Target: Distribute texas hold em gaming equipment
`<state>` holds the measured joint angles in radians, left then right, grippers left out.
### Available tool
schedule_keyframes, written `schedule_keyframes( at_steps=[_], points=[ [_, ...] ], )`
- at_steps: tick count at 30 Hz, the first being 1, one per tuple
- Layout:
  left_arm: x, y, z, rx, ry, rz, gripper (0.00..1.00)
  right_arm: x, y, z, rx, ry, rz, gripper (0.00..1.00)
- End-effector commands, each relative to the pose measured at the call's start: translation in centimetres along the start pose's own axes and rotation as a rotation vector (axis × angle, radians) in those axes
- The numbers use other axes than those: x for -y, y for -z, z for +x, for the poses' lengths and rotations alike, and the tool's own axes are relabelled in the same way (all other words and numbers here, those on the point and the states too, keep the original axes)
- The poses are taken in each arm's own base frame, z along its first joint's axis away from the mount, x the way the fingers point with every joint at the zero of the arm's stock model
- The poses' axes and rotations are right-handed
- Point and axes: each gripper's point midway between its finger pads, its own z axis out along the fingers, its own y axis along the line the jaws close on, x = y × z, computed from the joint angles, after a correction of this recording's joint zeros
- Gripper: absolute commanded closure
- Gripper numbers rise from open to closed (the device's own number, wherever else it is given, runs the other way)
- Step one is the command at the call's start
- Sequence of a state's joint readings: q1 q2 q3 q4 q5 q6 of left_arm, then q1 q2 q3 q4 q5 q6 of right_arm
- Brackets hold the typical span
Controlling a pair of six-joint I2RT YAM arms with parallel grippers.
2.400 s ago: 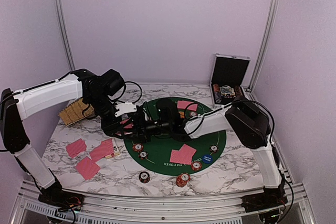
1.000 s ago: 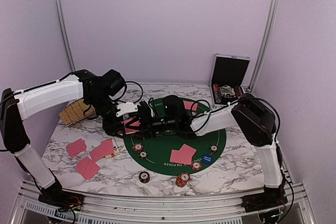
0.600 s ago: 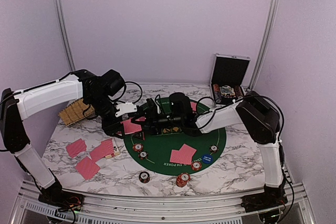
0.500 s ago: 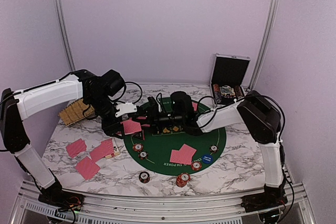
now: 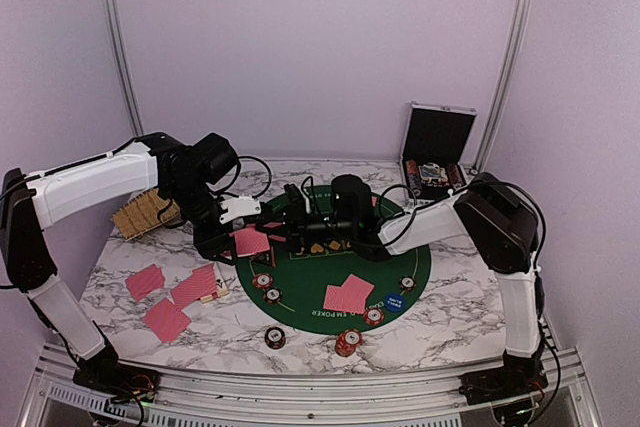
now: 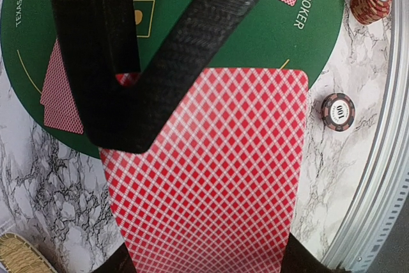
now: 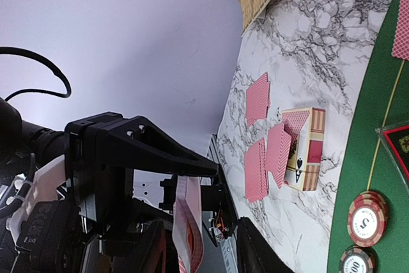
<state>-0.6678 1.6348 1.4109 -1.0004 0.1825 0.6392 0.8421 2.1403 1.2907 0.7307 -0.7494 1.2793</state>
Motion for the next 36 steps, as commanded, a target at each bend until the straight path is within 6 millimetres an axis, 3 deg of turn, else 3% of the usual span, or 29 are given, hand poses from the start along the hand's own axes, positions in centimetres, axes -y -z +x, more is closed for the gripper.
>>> schedule_keyframes(
  at_steps=[1, 10, 15, 21, 23, 32, 36],
  points=[
    [0.5, 0.5, 0.7, -0.02, 0.003, 0.01, 0.39, -4.0, 0.3, 0.4, -0.014, 0.056, -0.078, 0.65],
    [0.5, 0.5, 0.9, -0.023, 0.003, 0.009, 0.39, -3.9, 0.5, 1.3, -0.034, 0.041, -0.085, 0.83],
    [0.5, 0.5, 0.8, -0.024, 0.004, 0.009, 0.39, -3.9, 0.6, 1.7, -0.055, 0.044, -0.081, 0.85],
    [0.5, 0.5, 0.8, -0.024, 0.004, 0.007, 0.39, -4.1, 1.3, 1.6, -0.053, 0.033, -0.106, 0.95],
    [0.5, 0.6, 0.8, -0.022, 0.004, 0.005, 0.39, -4.2, 2.1, 1.2, -0.039, 0.026, -0.118, 1.0],
    [0.4, 0.4, 0.9, -0.026, 0.007, 0.007, 0.39, -5.0, 6.1, -0.4, 0.021, 0.041, -0.129, 1.0],
    [0.4, 0.5, 1.0, -0.027, 0.008, 0.003, 0.39, -3.9, 8.8, -2.3, 0.066, 0.092, -0.035, 1.0]
  ],
)
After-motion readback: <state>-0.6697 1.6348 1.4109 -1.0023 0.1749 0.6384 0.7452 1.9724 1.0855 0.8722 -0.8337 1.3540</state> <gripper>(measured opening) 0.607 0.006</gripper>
